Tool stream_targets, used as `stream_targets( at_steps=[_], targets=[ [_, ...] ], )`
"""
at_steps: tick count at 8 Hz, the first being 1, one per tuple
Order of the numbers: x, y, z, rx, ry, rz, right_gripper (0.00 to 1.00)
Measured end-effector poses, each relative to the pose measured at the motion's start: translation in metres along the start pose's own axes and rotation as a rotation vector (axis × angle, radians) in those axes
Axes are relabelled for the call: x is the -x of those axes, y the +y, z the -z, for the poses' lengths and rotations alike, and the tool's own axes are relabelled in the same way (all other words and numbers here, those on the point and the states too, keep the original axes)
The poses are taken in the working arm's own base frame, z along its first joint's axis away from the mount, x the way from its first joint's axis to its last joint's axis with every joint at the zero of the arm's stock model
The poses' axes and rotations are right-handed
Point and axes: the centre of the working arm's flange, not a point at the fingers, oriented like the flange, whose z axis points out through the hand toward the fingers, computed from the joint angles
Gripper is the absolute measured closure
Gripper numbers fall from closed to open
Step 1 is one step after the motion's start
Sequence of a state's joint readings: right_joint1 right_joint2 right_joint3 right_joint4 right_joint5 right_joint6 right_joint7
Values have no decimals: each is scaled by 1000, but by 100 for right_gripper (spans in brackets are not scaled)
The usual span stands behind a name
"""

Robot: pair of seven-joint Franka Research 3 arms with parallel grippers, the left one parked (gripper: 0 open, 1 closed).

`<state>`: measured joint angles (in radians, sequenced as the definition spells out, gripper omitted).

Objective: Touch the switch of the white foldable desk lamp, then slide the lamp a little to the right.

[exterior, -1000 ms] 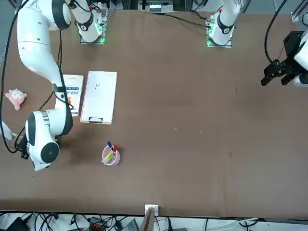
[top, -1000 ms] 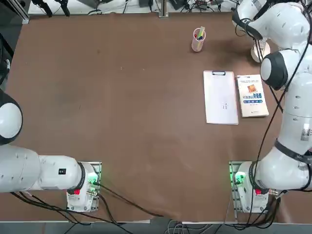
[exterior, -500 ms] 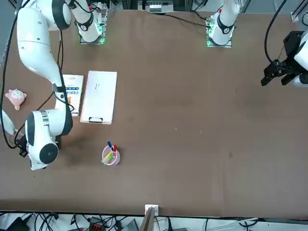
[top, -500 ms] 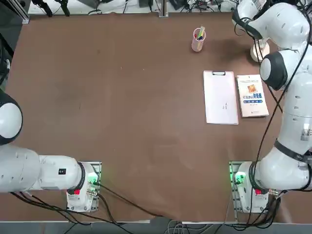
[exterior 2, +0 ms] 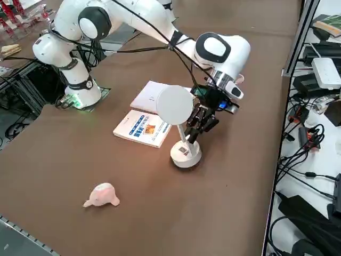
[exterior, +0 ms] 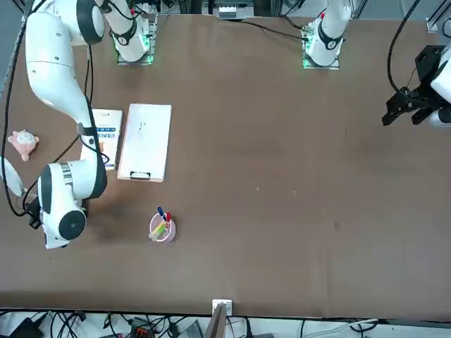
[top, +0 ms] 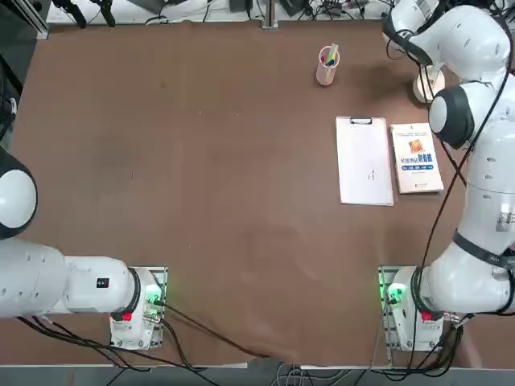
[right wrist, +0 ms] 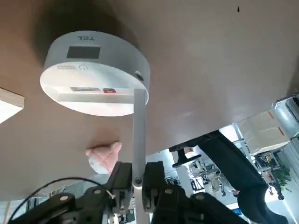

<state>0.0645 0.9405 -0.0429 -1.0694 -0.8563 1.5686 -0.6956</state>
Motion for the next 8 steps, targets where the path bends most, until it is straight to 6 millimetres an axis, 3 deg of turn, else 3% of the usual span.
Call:
stream_targets(
  at_steps=[8],
  targets=[
    [-10, -8, -15, -31, -42, -31, 85]
  ],
)
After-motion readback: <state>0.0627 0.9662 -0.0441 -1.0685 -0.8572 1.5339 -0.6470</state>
